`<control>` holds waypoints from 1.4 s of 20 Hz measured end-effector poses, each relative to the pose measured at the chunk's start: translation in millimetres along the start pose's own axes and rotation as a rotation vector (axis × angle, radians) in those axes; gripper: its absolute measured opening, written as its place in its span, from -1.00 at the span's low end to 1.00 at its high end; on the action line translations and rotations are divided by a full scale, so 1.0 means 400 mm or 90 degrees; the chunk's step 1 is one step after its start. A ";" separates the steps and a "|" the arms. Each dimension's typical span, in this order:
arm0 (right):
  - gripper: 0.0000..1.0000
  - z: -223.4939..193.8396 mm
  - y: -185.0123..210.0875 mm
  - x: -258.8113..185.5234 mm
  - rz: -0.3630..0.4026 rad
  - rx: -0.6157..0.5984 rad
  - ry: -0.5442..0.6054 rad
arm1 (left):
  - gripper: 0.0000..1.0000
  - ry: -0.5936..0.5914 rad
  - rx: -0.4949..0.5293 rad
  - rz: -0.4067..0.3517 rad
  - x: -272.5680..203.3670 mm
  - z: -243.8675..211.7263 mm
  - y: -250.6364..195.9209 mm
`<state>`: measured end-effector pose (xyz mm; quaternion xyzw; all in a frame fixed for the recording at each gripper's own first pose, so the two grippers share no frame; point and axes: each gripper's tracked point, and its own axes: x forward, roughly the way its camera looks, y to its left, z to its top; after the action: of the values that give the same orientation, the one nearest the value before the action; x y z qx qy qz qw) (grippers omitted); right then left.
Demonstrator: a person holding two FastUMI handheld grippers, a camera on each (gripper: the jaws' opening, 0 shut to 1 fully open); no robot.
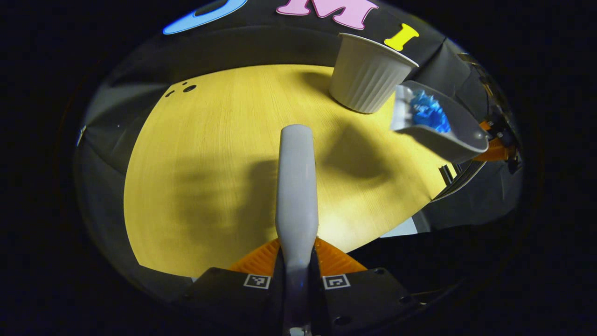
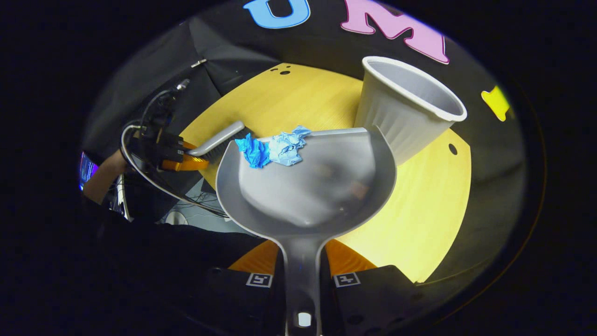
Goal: Pick up the small broom and dustpan from the desktop, sweep the trash into the dustpan with the broom, and then empty the trash into the garbage bin.
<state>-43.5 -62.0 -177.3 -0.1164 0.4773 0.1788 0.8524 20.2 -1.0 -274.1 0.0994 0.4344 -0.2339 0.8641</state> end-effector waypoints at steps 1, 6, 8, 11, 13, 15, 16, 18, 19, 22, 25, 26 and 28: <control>-0.35 0.008 0.002 -0.015 0.004 0.008 0.000 | -0.48 0.000 0.004 0.003 -0.003 -0.005 0.004; -0.34 0.082 -0.037 -0.103 -0.016 0.015 -0.031 | -0.41 -0.002 0.025 -0.001 -0.006 -0.020 0.021; -0.35 0.115 -0.069 -0.118 -0.030 0.035 -0.045 | -0.41 0.009 0.031 -0.002 -0.001 -0.037 0.026; -0.35 0.174 -0.109 -0.134 -0.043 0.066 -0.071 | -0.48 0.018 0.034 0.008 -0.002 -0.053 0.038; -0.35 0.213 -0.168 -0.129 -0.071 0.073 -0.087 | -0.47 0.017 0.027 0.017 -0.004 -0.049 0.058; -0.35 0.237 -0.229 -0.121 -0.100 0.077 -0.097 | -0.48 0.011 0.012 0.024 -0.008 -0.037 0.069; -0.35 0.243 -0.259 -0.117 -0.111 0.081 -0.100 | -0.48 0.005 0.007 0.028 -0.014 -0.027 0.083; -0.36 0.253 -0.303 -0.102 -0.122 0.089 -0.101 | -0.41 -0.004 -0.005 0.033 -0.019 -0.005 0.104; -0.35 0.256 -0.325 -0.098 -0.128 0.090 -0.098 | -0.48 -0.007 -0.009 0.036 -0.019 0.006 0.111; -0.35 0.267 -0.386 -0.090 -0.148 0.091 -0.099 | -0.48 -0.013 -0.015 0.044 -0.019 0.032 0.125; -0.35 0.288 -0.447 -0.049 -0.187 0.073 -0.082 | -0.48 -0.017 -0.017 0.047 -0.018 0.052 0.136; -0.35 0.278 -0.463 -0.041 -0.211 0.050 -0.067 | -0.47 -0.017 -0.019 0.047 -0.014 0.054 0.138; -0.35 0.266 -0.502 -0.035 -0.262 0.009 -0.037 | -0.48 -0.014 -0.028 0.045 -0.009 0.050 0.134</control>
<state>115.6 -208.0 -104.7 -0.2003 0.4197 0.0010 0.8853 58.5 39.4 -260.8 0.0930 0.4263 -0.1948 0.8785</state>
